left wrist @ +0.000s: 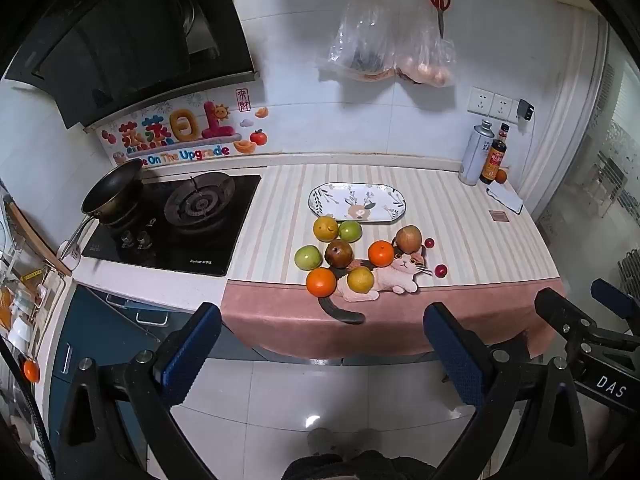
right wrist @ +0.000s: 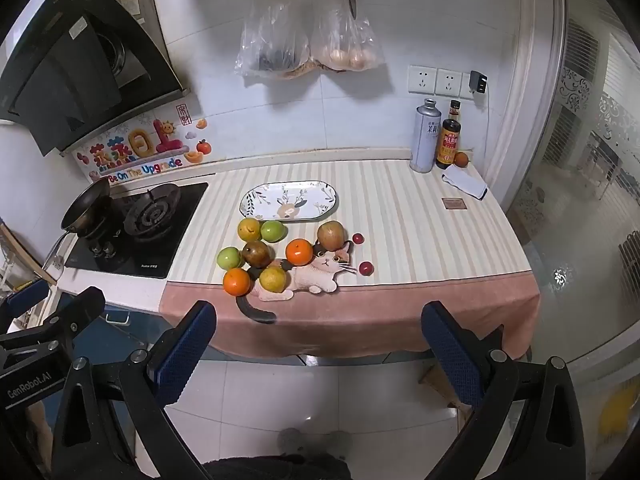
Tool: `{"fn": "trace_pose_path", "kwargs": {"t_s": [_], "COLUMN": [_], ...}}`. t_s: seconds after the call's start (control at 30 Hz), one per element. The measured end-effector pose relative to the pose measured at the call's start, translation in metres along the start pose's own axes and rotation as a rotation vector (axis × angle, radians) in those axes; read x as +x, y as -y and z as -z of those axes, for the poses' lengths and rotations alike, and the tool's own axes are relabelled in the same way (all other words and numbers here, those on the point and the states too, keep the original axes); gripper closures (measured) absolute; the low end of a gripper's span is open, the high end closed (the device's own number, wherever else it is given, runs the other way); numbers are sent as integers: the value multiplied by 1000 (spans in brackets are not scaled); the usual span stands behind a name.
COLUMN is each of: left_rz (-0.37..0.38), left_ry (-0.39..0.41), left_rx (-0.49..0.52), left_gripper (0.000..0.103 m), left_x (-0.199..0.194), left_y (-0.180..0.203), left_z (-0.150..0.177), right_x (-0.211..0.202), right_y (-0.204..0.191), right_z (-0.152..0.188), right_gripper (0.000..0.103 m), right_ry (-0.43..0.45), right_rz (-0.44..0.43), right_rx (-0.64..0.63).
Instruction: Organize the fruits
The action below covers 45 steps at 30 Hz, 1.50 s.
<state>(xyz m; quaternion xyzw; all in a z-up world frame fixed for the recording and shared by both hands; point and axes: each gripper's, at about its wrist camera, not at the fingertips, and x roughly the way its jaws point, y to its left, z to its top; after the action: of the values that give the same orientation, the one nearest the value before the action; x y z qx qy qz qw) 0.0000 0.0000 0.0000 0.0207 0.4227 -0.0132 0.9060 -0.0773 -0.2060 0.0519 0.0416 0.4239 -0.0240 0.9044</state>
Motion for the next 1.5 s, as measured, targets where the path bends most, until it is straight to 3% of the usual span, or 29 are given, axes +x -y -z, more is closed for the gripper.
{"fn": "trace_pose_path", "kwargs": {"t_s": [1.5], "left_rz": [2], "left_ry": [-5], "left_rx": [6], "left_gripper": [0], "left_x": [3], "left_y": [1], "left_z": [-3], "right_x": [6], "right_y": [0], "right_z": [0], "right_gripper": [0], "right_ry": [-5], "right_rz": [-4], "right_rx": [5]}}
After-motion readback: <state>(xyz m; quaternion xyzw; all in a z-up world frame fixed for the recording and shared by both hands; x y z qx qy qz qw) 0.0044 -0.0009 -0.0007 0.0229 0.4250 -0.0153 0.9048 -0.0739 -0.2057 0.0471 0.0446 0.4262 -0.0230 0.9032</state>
